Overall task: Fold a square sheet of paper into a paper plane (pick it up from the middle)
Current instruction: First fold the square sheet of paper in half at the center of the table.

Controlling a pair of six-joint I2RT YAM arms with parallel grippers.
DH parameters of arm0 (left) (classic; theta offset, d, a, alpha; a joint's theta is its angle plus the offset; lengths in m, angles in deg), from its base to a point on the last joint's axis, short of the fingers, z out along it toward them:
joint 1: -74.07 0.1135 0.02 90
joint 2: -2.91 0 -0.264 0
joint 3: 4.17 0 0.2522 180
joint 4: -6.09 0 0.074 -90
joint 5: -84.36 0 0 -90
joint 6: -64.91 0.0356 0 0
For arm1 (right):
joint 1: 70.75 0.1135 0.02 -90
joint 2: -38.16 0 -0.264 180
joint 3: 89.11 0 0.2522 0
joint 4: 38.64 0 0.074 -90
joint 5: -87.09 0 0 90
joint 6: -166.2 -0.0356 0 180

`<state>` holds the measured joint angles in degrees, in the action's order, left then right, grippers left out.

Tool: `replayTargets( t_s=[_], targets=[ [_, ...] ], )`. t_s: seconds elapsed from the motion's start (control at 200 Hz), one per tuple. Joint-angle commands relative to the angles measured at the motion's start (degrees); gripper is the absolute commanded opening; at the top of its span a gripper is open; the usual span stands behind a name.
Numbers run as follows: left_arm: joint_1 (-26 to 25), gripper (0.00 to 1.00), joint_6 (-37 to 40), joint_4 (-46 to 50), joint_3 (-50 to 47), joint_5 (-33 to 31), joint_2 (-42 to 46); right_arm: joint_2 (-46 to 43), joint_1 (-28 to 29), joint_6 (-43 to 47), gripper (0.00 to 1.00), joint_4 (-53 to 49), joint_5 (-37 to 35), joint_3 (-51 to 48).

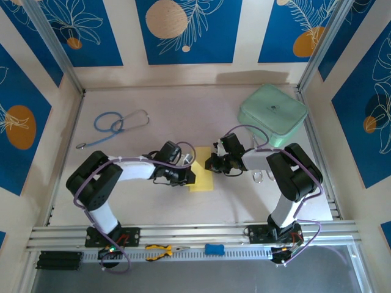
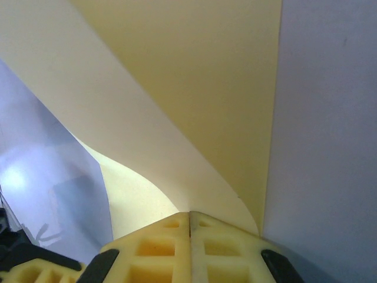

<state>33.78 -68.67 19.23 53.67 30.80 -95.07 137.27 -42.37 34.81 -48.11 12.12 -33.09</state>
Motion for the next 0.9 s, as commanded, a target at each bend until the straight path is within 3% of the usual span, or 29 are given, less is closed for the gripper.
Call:
replayTargets(
  t_s=[0.0, 0.28, 0.59, 0.89],
  targets=[
    [-0.4, 0.05, 1.9, 3.6, -2.0, 0.7, -0.7, 2.1, -0.3, 0.9, 0.0, -7.8, -3.5, -2.1],
    [-0.9, 0.05, 3.0, 5.0, -7.2, -0.6, 2.2, 2.1, -0.7, 2.2, 0.0, -9.1, -3.5, -1.4],
    [-0.5, 0.05, 4.6, 10.0, -1.1, -6.0, 9.2, 2.2, -0.9, 3.7, 0.0, -10.0, -2.9, -0.9],
    [4.7, 0.05, 2.6, 2.1, 10.9, -5.2, -1.6, 3.1, -1.1, 4.0, 0.0, -10.7, -1.9, 0.0]
  ],
)
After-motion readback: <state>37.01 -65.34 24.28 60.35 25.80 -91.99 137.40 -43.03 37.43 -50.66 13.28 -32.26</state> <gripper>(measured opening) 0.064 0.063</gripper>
